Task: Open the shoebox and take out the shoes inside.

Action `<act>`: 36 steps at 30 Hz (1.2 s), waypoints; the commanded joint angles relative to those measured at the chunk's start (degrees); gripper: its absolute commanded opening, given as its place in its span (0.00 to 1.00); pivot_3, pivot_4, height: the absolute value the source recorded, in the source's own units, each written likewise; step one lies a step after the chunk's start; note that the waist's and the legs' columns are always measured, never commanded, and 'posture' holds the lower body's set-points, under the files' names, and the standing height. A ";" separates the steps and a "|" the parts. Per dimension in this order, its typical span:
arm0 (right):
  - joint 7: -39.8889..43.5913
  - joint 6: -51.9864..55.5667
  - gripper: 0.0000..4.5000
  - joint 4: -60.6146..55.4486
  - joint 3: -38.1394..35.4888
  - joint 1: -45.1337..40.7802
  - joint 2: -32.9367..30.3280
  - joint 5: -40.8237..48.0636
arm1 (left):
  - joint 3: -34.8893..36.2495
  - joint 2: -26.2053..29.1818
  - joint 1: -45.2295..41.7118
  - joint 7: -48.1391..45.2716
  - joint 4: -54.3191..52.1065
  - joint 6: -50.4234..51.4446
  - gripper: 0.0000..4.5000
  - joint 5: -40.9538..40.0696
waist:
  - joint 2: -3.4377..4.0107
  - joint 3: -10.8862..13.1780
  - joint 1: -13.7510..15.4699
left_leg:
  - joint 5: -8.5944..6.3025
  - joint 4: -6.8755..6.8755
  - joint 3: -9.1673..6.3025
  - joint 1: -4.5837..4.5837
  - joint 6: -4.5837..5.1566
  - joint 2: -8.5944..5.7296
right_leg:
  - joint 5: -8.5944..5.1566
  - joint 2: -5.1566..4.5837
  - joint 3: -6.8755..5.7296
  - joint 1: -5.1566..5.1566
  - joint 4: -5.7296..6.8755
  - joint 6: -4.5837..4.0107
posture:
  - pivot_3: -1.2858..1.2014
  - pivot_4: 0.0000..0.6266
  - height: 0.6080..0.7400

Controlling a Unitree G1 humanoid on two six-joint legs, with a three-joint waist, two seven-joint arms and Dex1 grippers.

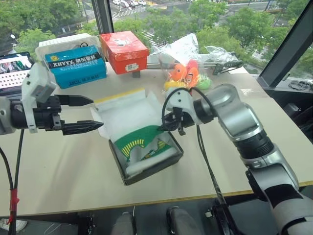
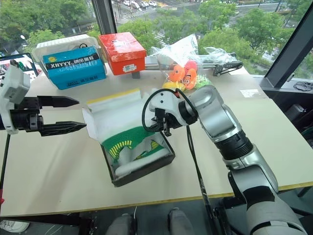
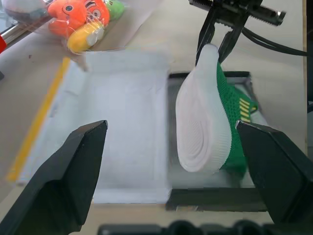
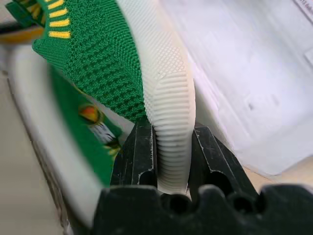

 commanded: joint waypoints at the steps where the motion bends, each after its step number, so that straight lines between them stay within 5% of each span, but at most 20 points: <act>1: -2.15 -1.40 0.17 1.10 -1.53 -2.09 -0.82 -0.28 | 0.48 0.30 -1.50 -0.06 0.05 -1.13 1.00 0.38 | 0.00 0.00 0.06 | 0.00 0.00 0.00 -0.02 0.00 0.00 | 0.00 0.00 0.00 -0.01 0.00 0.00 | 0.52 0.24 1.00; 7: -2.58 -1.44 0.17 6.21 -6.06 -5.19 -3.28 1.98 | 0.69 0.37 -1.38 0.02 -0.13 -0.84 1.00 0.19 | 0.00 0.00 0.14 | 0.00 0.00 0.01 -0.03 0.00 -0.01 | 0.01 -0.01 0.00 -0.02 0.00 -0.01 | 0.52 0.24 1.00; 14: -9.88 16.39 0.17 21.98 -28.94 -11.73 -4.92 16.64 | 1.17 0.25 -0.36 0.03 -0.34 -0.85 1.00 0.26 | -0.01 0.01 0.40 | 0.00 -0.01 0.00 -0.04 0.00 -0.01 | 0.07 -0.01 0.00 -0.01 -0.03 -0.11 | 0.52 0.24 1.00; 26: -25.16 28.50 0.17 34.35 -41.10 -0.63 -8.40 21.06 | -0.13 -1.54 -0.77 -0.33 -0.40 0.64 1.00 -1.82 | 0.01 0.02 0.40 | 0.01 -0.08 0.05 -0.01 0.01 -0.03 | 0.04 -0.01 0.09 0.00 -0.07 -0.04 | 0.52 0.24 1.00; 36: -29.42 23.78 0.88 45.94 -37.97 2.35 -9.52 17.51 | -1.63 -1.88 -2.00 -0.91 0.20 0.31 1.00 -0.94 | 0.01 0.02 -0.30 | 0.01 -0.11 0.02 -0.01 0.02 -0.06 | 0.03 -0.02 0.10 0.06 -0.12 0.03 | 0.52 0.24 1.00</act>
